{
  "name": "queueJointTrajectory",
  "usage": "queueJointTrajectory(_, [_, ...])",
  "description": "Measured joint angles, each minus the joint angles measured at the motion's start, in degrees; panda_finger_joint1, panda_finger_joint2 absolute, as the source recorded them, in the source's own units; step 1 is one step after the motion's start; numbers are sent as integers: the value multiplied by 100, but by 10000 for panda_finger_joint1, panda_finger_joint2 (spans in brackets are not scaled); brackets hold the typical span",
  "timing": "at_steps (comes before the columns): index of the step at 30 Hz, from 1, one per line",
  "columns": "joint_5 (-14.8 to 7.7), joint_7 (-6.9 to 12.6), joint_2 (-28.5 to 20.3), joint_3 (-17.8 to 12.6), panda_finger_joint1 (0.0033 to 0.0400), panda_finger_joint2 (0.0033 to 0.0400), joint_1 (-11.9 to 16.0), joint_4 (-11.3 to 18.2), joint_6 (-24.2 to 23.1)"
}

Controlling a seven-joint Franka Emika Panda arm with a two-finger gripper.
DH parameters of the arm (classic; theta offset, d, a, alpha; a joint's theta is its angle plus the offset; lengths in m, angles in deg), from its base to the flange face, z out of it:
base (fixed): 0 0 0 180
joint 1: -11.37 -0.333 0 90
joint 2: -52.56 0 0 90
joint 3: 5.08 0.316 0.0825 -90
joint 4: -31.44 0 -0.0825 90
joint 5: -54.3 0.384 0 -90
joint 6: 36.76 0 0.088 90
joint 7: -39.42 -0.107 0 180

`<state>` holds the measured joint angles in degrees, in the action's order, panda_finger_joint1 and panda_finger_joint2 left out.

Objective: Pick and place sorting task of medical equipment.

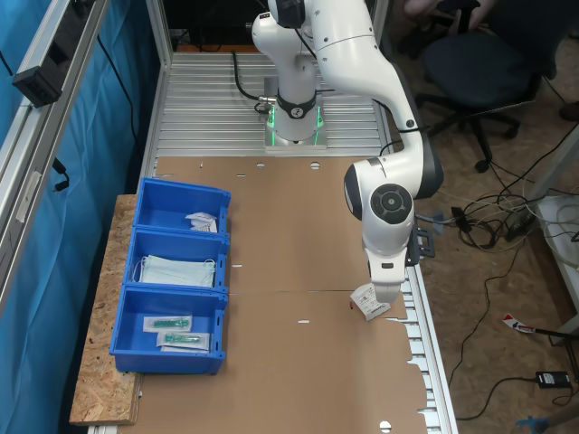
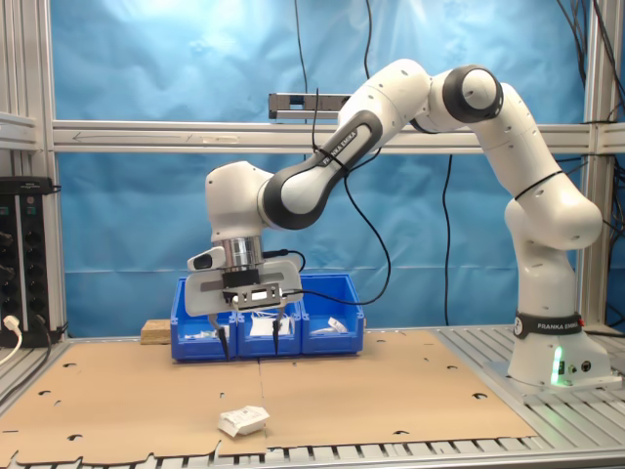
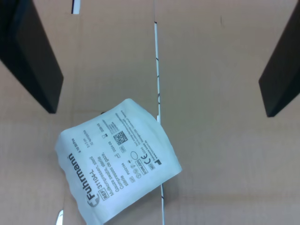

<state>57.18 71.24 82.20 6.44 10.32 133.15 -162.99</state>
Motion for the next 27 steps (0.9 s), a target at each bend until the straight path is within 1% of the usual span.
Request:
queueJointTrajectory(8, [0, 84, 130, -2, 400, 400, -3, 65, -283])
queueJointTrajectory(13, [0, 196, 224, -20, 400, 400, -6, 98, -407])
queueJointTrajectory(21, [0, 435, 344, -80, 400, 400, -9, 120, -534])
queueJointTrajectory(27, [0, 685, 400, -114, 400, 400, -9, 120, -653])
